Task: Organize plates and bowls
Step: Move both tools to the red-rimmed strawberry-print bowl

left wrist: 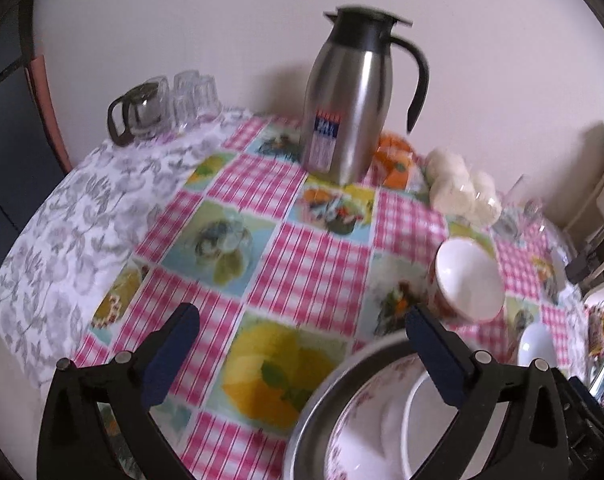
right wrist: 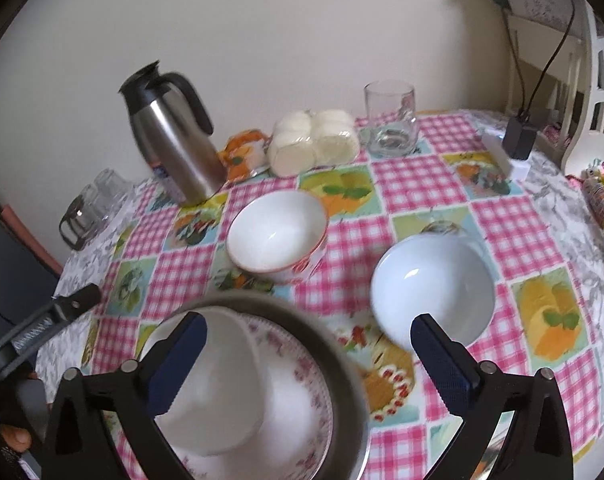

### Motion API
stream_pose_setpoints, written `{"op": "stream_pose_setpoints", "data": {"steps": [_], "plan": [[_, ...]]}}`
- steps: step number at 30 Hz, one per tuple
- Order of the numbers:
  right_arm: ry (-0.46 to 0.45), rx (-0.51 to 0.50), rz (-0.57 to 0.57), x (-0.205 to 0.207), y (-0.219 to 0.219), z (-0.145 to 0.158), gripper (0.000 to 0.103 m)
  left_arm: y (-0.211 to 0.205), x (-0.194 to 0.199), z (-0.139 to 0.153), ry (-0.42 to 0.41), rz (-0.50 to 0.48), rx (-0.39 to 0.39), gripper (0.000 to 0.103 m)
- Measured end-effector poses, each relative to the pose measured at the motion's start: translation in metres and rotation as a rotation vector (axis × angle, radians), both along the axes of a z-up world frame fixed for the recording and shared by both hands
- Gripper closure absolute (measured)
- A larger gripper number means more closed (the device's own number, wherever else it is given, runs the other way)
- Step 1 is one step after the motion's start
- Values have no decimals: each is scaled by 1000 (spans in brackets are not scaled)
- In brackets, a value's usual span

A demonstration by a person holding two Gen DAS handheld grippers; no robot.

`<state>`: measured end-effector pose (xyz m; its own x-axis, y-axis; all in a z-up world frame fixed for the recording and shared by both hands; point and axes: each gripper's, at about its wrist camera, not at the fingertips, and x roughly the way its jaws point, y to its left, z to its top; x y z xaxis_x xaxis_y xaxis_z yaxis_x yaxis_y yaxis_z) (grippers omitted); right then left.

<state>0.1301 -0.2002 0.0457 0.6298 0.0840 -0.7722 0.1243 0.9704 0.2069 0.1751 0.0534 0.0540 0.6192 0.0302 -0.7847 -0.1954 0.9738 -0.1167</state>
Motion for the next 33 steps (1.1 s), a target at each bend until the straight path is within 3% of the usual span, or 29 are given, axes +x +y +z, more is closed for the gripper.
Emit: {"op": "stream_pose_setpoints", "data": {"steps": [9,15,22,27,30,33], "plan": [[-45,-8,-53,22,-30,9,0,-16,22,20,-168,-76,9,0],[-50,28,-53,43,-46,11,0,-34,49,15,-102,-186,-82,0],[-12,65,-55,68,-54,0,0,-62,76,-10,26,-231,-32,1],[19,60,-48,85,-53,-10,1,-71,89,-29,87,-266,-66,1],[31,34,-16,92,-46,-15,12,-76,97,-37,113,-288,-48,2],[55,23,9,100,-40,-25,22,-78,105,-45,142,-310,-50,13]]}}
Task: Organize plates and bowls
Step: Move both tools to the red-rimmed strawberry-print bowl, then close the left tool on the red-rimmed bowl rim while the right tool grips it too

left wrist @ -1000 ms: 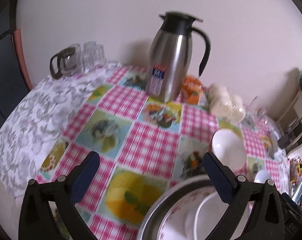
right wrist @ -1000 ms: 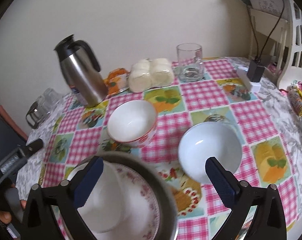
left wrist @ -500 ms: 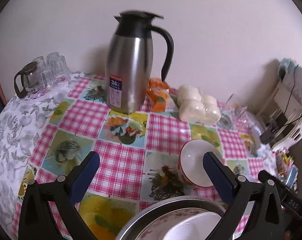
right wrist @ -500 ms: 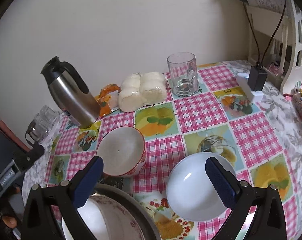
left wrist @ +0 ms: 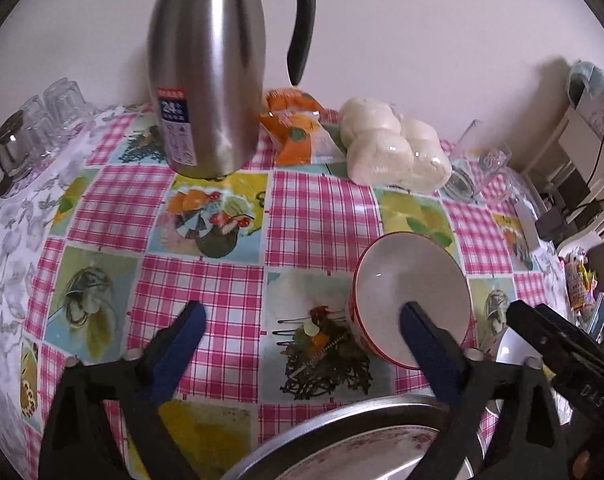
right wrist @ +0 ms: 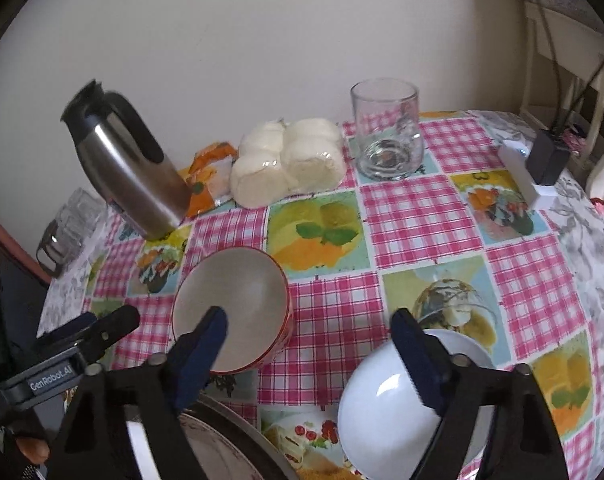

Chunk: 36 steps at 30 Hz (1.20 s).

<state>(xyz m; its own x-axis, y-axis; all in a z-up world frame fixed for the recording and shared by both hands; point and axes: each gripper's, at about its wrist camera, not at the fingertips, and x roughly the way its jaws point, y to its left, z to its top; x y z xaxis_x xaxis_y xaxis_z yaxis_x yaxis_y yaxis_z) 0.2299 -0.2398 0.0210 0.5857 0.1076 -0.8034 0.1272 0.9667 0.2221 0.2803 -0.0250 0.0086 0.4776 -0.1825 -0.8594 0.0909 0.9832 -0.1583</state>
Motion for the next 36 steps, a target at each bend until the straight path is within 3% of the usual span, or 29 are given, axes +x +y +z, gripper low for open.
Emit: {"op": "stream_pose_setpoints", "data": {"steps": [3,7,11,15,20,28,31,36], "plan": [[27,15,30,8,5,-13,36,0,6,-9,25,-10,1,17],[55,22,57,14,11,-25,47,1,12,-16,46,-18,-5,29],[75,19,77,19,17,-31,57,2,16,-16,48,-29,6,30],[105,34,86,25,20,-40,67,4,21,-17,55,-53,-35,33],[146,64,83,30,18,-55,72,-3,28,-22,73,-95,-41,47],[166,67,104,39,23,-64,73,-21,39,-29,98,-187,-38,55],[169,53,113,41,27,-65,76,-29,41,-35,115,-216,-8,67],[178,34,121,44,31,-66,77,-40,44,-39,129,-263,26,71]]}}
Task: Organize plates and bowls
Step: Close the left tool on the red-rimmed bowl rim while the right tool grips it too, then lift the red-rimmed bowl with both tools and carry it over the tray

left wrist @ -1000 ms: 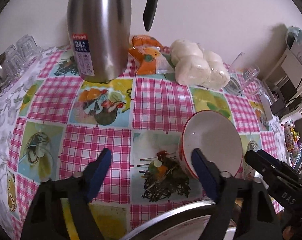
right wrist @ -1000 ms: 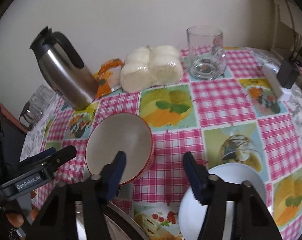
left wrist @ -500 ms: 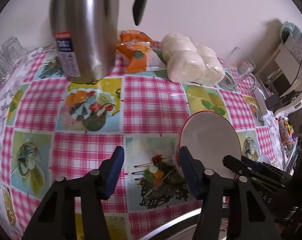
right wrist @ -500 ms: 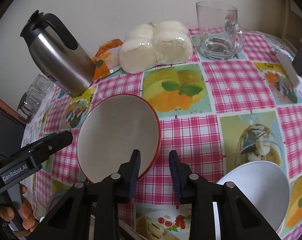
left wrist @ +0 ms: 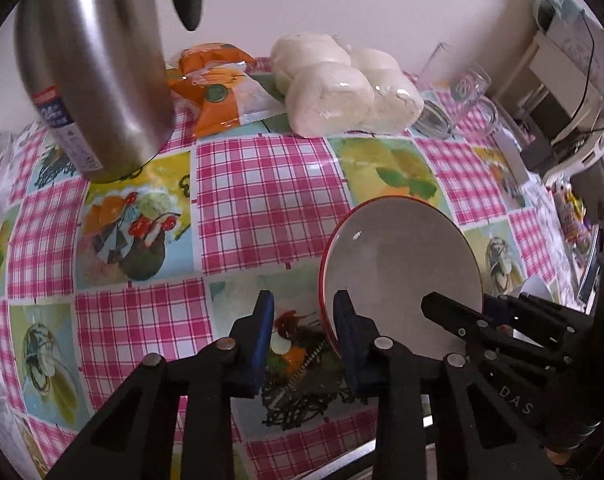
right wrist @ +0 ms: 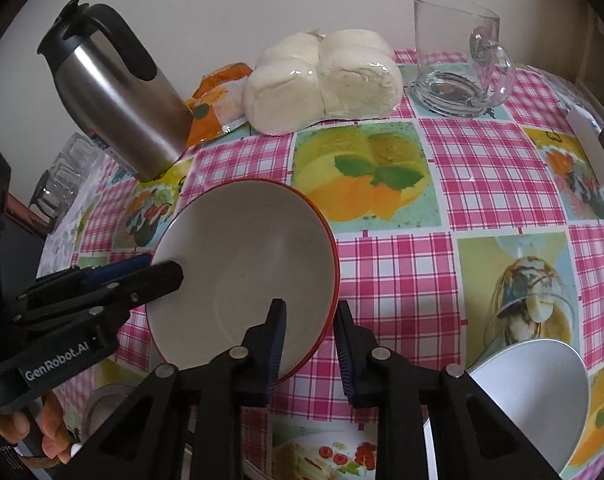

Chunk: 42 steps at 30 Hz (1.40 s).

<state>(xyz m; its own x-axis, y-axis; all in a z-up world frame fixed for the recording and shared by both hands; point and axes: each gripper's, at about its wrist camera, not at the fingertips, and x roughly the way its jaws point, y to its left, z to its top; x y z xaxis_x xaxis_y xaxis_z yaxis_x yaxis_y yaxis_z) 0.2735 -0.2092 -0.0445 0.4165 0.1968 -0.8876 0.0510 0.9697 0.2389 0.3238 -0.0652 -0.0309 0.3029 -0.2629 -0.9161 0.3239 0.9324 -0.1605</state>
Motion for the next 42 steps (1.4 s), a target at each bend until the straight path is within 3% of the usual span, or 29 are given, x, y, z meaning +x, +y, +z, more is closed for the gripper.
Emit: {"op": "stream_pose_setpoints", "data": {"steps": [6,9,14,18,23,26,34,42], "plan": [[10,7,1,3,1,-5,77,-8,7,-13,32,-34,18,72],[6,13,7,4,3,-6,77,-10,6,-20,55,-61,-35,78],[-1,50,11,4,5,-8,78,-8,4,-17,27,-50,-30,79],[-20,95,9,3,5,-4,78,-2,2,-7,-6,-30,-40,79],[-62,69,3,1,8,8,78,-1,-5,9,-54,-28,-30,79],[-70,69,-16,0,5,8,87,-5,-8,14,-80,-30,-5,79],[-90,93,-48,-4,-5,11,92,-7,-11,18,-101,-17,-1,81],[-185,125,-40,-16,-7,54,92,2,-28,67,-209,9,-40,81]]}}
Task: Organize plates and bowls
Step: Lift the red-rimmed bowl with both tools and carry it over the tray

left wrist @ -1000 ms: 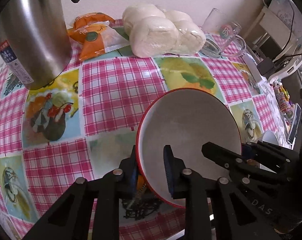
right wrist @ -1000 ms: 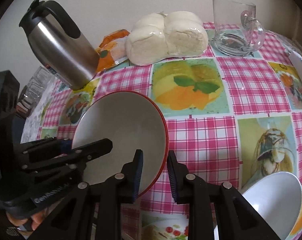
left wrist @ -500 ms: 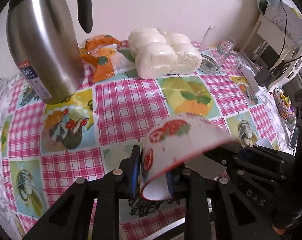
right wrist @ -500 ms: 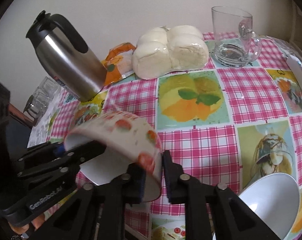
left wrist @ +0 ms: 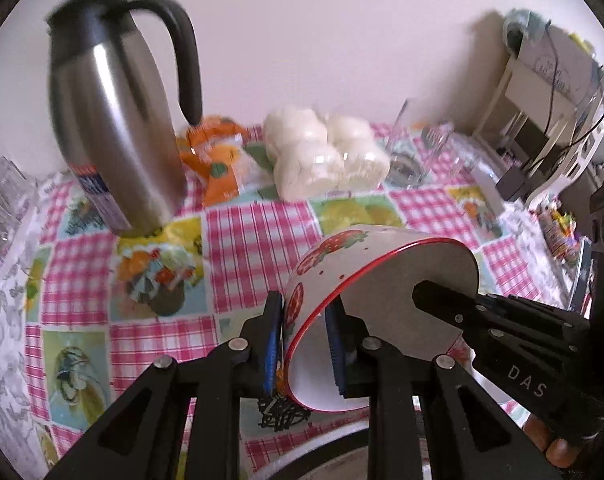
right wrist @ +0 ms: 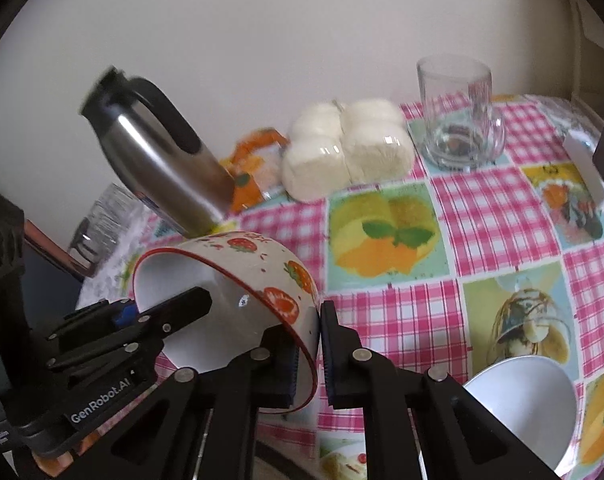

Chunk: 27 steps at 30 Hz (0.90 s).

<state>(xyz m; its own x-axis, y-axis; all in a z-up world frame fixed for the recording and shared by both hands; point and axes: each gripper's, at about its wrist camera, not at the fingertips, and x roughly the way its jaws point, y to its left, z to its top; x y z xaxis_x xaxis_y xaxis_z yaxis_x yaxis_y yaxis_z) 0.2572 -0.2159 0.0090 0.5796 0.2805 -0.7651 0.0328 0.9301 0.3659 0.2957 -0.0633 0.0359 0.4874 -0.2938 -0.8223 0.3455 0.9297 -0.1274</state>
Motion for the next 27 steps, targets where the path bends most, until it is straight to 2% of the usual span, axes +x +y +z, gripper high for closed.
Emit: {"op": "stream_pose_setpoints", "data": {"steps": [8,17,21,27], "plan": [[-66,6,4,-28,6,46,92,4,-33,42,-52,24,7,81],[-78,28,8,-68,12,75,92,12,-77,75,-68,62,12,81],[-72,24,32,-87,20,78,92,18,-100,80,-75,88,16,81],[-57,11,55,-114,30,74,92,30,-128,72,-60,118,1,81]]}}
